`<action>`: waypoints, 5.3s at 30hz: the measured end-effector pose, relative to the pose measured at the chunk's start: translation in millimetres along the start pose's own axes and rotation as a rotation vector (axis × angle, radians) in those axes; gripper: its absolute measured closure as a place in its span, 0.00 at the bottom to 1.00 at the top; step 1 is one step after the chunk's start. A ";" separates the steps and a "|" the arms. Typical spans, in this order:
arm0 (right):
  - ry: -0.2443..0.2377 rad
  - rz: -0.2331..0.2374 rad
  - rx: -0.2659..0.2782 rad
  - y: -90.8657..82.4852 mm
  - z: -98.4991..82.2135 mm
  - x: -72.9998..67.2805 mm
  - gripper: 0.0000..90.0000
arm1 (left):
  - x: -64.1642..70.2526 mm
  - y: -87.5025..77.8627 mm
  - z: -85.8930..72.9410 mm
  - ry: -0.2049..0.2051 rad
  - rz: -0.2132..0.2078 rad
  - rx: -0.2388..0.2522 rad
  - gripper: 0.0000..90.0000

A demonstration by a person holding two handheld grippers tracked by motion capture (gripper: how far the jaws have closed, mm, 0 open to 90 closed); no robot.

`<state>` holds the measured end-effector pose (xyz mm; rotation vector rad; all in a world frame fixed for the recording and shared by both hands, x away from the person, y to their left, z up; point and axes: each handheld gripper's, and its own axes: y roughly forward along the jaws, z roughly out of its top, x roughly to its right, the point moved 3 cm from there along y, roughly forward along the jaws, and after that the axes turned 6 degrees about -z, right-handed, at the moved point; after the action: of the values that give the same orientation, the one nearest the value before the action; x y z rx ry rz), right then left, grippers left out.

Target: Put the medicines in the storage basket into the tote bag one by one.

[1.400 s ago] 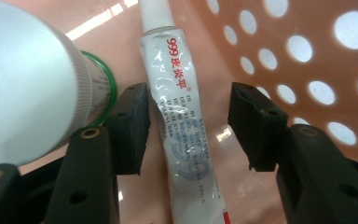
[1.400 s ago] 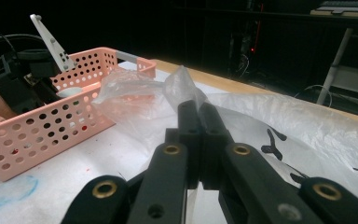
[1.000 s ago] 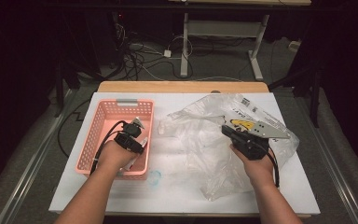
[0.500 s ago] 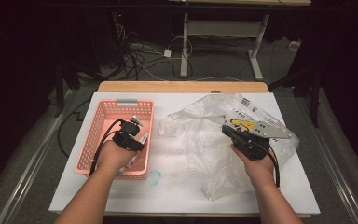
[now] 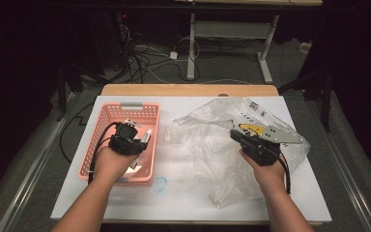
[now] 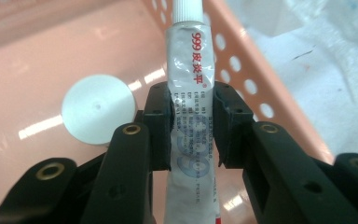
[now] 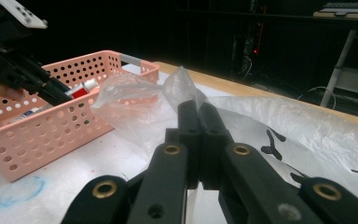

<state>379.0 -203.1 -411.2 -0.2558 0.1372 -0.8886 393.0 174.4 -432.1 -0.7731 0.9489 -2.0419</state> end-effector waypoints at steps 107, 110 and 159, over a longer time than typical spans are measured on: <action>0.008 0.016 0.035 -17.4 5.2 -7.2 1.00 | 123.0 73.3 62.8 0.200 -0.228 0.284 0.76; -0.004 0.026 0.037 -17.9 6.4 -12.6 1.00 | 119.6 74.1 67.7 0.198 -0.219 0.282 0.76; 0.023 0.033 0.020 -12.4 2.2 -10.3 1.00 | 153.6 113.7 24.9 0.266 -0.339 0.248 0.40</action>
<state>363.8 -202.2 -405.5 -0.2242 0.1533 -0.8599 370.4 -11.0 -479.4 -0.5657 0.7188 -2.5500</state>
